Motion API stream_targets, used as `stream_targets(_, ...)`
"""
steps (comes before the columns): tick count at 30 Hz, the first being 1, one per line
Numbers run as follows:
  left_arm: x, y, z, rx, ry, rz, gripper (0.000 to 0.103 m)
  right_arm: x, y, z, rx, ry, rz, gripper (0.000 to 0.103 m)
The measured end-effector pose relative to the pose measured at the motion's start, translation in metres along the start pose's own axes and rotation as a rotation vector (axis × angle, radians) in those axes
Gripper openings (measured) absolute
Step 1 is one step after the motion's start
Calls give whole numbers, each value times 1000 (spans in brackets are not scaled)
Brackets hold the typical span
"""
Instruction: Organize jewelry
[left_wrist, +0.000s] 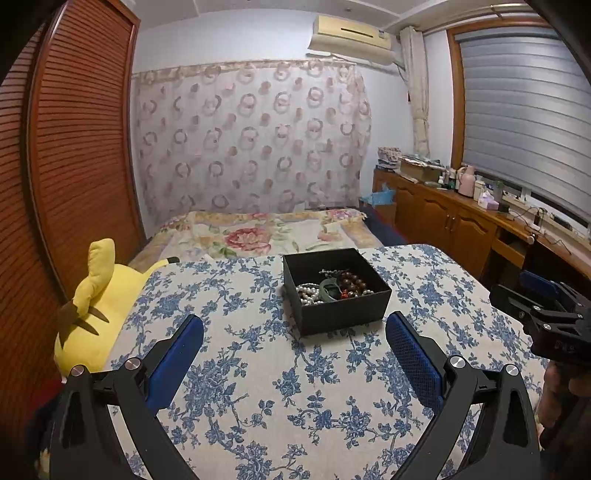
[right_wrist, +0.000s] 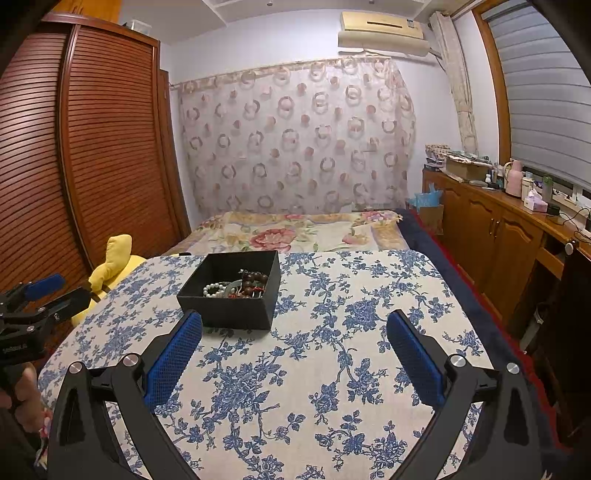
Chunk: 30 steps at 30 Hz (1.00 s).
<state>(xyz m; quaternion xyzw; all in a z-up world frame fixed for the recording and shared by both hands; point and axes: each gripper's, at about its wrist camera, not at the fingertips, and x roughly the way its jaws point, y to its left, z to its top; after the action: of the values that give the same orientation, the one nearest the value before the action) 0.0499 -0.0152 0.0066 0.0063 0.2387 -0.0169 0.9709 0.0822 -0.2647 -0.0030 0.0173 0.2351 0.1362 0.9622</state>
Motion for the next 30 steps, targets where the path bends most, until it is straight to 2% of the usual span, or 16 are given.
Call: stream_targets(30,-1,3,0,1,-5,5,95,-2,2,2,1,-3,-5,101)
